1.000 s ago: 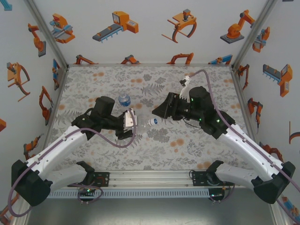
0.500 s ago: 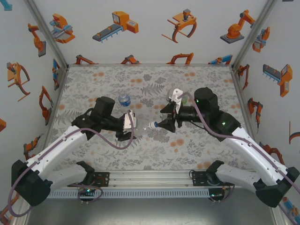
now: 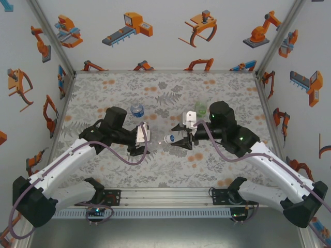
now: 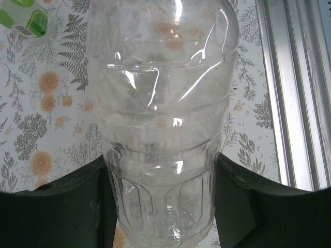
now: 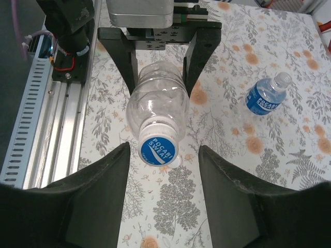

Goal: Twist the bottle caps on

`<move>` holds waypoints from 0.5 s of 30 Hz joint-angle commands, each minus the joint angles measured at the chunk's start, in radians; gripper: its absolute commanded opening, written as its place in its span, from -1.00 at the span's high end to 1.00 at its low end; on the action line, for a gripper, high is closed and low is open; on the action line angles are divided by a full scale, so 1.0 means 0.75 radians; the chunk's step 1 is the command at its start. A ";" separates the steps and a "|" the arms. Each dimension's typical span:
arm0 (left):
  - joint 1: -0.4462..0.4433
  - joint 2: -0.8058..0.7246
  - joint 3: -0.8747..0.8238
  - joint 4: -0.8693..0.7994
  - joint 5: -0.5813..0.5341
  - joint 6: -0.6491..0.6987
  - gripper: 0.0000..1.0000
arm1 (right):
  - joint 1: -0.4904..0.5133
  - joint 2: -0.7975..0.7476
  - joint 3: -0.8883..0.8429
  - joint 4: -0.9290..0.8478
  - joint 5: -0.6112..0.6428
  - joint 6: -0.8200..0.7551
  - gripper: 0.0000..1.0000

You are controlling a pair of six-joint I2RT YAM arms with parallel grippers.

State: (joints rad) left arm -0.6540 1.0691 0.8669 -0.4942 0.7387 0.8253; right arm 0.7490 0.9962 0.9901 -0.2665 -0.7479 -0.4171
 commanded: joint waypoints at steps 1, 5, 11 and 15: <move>-0.002 -0.017 0.037 -0.032 0.052 0.028 1.00 | 0.011 0.007 -0.015 0.080 -0.017 -0.014 0.01; -0.002 -0.016 0.039 -0.032 0.050 0.028 1.00 | 0.018 0.015 -0.019 0.081 -0.017 -0.008 0.08; -0.003 -0.019 0.039 -0.034 0.051 0.028 1.00 | 0.027 0.023 -0.028 0.083 -0.015 0.018 0.26; -0.002 -0.022 0.038 -0.026 0.040 0.019 1.00 | 0.030 0.014 -0.054 0.138 0.046 0.214 0.67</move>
State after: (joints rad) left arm -0.6537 1.0691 0.8673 -0.5041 0.7380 0.8253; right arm 0.7666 1.0077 0.9691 -0.2253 -0.7387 -0.3683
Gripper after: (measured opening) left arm 0.567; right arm 0.243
